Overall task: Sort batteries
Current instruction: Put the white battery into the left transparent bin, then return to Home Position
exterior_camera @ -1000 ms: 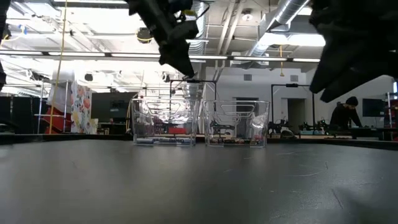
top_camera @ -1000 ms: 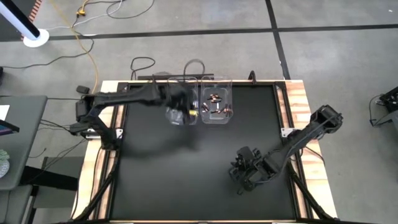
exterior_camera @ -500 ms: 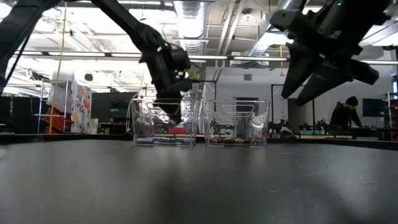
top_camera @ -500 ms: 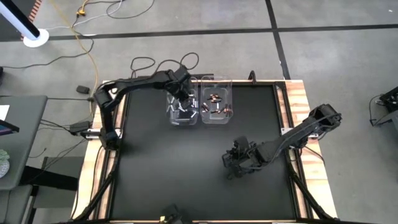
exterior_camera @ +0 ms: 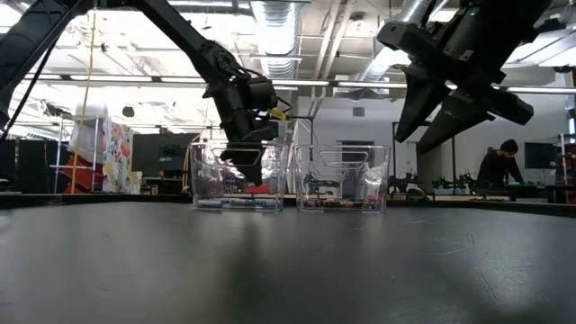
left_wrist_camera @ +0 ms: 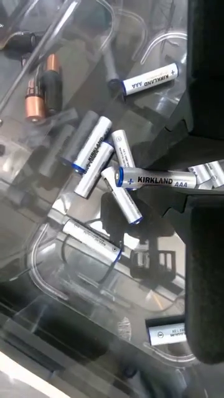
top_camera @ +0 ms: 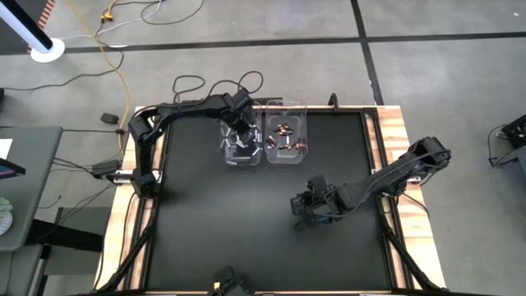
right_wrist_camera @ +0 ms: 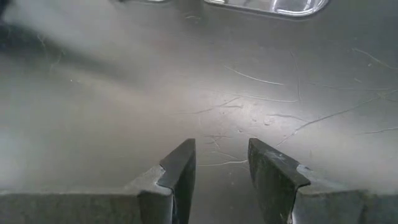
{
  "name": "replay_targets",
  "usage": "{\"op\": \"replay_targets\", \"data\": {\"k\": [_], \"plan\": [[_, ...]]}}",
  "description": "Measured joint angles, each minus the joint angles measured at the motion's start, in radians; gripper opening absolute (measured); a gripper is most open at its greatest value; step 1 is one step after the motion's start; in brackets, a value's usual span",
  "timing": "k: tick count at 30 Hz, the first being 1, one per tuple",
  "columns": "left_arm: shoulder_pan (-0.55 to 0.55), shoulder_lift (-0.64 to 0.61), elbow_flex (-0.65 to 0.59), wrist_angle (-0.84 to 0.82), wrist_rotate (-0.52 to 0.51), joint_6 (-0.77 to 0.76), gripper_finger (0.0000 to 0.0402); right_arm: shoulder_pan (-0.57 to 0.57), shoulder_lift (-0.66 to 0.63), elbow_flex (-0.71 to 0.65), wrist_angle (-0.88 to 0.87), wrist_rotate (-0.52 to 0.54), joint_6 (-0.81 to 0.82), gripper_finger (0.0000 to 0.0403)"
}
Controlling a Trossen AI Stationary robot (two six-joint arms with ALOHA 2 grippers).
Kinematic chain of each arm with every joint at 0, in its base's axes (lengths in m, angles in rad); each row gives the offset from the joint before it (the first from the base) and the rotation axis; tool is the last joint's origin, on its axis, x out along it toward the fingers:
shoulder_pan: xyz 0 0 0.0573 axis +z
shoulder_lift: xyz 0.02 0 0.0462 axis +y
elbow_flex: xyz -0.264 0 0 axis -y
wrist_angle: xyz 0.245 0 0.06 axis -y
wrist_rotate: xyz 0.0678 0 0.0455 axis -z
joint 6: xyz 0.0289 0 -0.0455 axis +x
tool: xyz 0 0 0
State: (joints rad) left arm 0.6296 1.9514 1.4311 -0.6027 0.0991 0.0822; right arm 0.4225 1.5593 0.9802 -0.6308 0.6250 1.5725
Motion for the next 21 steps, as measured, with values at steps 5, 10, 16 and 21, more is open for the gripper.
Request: {"op": "replay_targets", "data": {"k": [5, 10, 16, 21], "plan": [[0.000, 0.000, 0.000, -0.011, 0.000, 0.002, 0.0038, 0.000, 0.000, 0.000, 0.000, 0.000, -0.002, 0.0164], [0.000, 0.000, 0.000, -0.025, 0.000, 0.004, 0.0071, 0.000, 0.000, 0.000, 0.000, 0.000, -0.002, 0.0164], [0.000, 0.000, 0.000, -0.013, -0.005, 0.004, 0.0112, 0.000, 0.000, 0.000, 0.000, 0.000, -0.002, 0.0164], [-0.002, 0.000, 0.000, -0.007, -0.007, -0.013, 0.0118, 0.003, 0.000, 0.000, 0.000, 0.000, -0.002, 0.0164]]}}
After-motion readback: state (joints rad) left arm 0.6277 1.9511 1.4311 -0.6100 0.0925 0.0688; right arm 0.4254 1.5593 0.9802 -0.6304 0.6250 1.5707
